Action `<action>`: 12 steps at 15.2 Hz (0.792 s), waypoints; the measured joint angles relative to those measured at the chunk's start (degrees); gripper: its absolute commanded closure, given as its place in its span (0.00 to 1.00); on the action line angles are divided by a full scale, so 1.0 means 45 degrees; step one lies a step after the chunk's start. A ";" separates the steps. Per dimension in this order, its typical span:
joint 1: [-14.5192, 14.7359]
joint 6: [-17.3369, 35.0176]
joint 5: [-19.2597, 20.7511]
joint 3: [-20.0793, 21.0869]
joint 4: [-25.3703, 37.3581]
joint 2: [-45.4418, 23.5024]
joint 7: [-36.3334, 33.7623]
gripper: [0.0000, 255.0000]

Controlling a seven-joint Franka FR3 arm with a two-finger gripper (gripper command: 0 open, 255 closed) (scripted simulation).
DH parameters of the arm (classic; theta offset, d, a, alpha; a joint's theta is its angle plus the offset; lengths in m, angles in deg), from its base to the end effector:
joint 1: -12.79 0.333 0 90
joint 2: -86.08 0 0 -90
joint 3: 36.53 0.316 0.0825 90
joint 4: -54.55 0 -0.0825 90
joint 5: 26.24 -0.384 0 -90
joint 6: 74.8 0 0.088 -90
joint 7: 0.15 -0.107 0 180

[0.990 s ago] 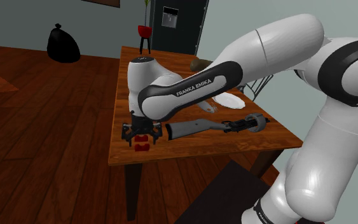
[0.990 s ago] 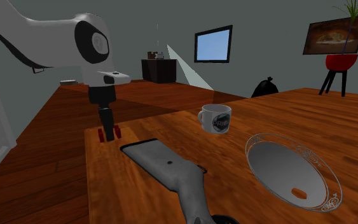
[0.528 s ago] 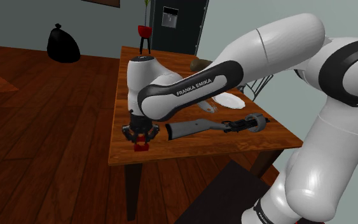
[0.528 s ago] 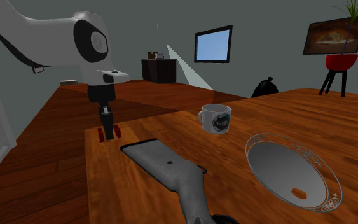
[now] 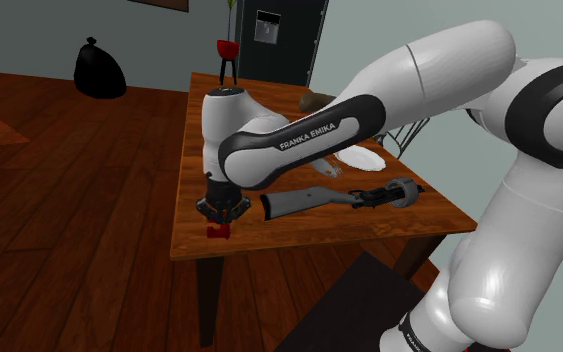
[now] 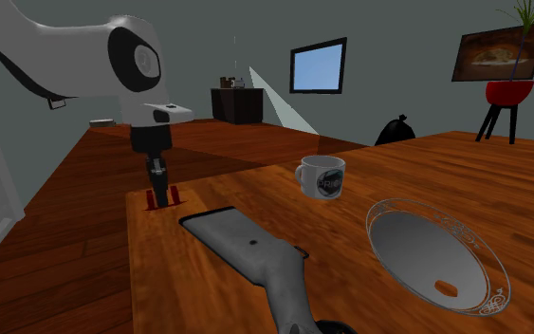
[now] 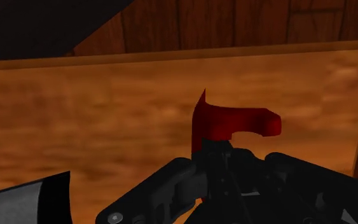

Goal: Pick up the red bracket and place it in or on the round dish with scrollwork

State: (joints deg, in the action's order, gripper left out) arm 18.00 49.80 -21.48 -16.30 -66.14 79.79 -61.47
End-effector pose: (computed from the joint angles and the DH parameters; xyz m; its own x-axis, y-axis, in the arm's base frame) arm 0.5048 0.2340 0.3661 0.8370 -0.5471 0.0087 -0.5470 -0.8360 0.0442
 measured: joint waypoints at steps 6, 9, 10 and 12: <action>-0.0315 -0.0882 -0.0554 -0.0133 0.1026 0.0233 0.1062 0.00; -0.0358 -0.0742 -0.0607 -0.0158 0.0977 0.0191 0.1205 0.00; -0.0355 -0.0598 -0.0577 -0.0163 0.0914 0.0106 0.1192 0.00; -0.0357 -0.0289 -0.0529 -0.0175 0.0711 -0.0010 0.1178 0.00</action>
State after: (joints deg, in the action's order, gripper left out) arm 16.40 48.50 -23.86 -17.09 -62.93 79.74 -56.17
